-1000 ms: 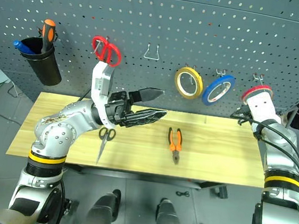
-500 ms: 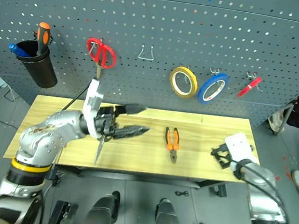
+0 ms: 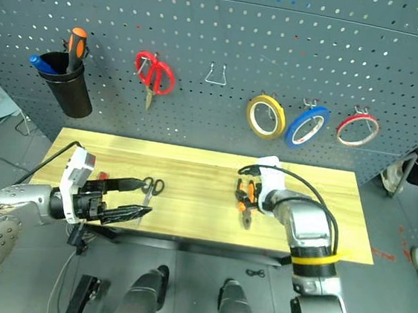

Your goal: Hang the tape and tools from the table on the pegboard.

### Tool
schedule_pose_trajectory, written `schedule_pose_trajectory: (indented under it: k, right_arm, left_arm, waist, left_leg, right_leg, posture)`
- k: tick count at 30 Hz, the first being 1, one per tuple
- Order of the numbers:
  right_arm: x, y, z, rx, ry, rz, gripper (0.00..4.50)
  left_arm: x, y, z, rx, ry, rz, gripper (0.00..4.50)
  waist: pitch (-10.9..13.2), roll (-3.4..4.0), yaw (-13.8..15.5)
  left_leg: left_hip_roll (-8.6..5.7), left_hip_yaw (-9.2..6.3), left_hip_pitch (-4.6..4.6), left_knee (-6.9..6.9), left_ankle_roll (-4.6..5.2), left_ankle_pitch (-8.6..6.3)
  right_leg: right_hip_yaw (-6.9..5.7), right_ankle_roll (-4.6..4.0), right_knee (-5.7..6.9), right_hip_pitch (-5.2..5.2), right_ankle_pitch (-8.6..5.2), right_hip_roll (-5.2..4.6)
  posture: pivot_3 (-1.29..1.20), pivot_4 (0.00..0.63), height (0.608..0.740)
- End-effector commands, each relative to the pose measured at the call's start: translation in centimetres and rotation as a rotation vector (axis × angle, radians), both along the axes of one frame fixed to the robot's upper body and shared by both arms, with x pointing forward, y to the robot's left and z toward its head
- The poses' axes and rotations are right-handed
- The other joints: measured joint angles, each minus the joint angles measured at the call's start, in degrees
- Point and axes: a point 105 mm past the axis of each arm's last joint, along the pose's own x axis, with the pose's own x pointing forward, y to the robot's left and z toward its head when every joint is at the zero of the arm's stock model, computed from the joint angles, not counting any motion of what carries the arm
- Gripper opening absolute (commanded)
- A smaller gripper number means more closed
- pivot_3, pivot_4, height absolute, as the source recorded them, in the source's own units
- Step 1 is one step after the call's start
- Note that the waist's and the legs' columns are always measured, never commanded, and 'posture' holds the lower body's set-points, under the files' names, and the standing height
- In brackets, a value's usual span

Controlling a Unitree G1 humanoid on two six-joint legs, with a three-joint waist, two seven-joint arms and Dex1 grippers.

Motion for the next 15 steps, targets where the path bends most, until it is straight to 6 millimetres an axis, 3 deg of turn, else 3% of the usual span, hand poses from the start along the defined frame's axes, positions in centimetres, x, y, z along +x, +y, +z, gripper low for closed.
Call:
schedule_pose_trajectory:
  k: [1,15]
  right_arm:
    - [1.5,0.7,0.5,-0.007,-0.022,-0.007,4.48]
    - [3.1,-0.1,-3.5,-0.088,0.072,-0.07,4.48]
  left_arm:
    - [-0.8,-0.1,1.0,-0.007,-0.026,-0.005,4.5]
    - [-1.2,-0.2,1.5,-0.002,-0.031,0.007,4.5]
  waist:
    - [0.0,0.0,0.01]
    - [0.0,0.01,0.32]
  left_leg:
    - [0.01,-0.01,0.0,-0.07,0.0,0.0]
    - [0.08,-0.08,0.0,-0.19,0.0,0.0]
  right_leg:
    - [-0.03,0.14,0.03,-0.04,0.11,0.01]
    - [-0.15,0.29,-0.01,-0.05,0.03,0.06]
  posture:
    - [0.16,0.26,0.74]
    - [0.19,0.273,0.74]
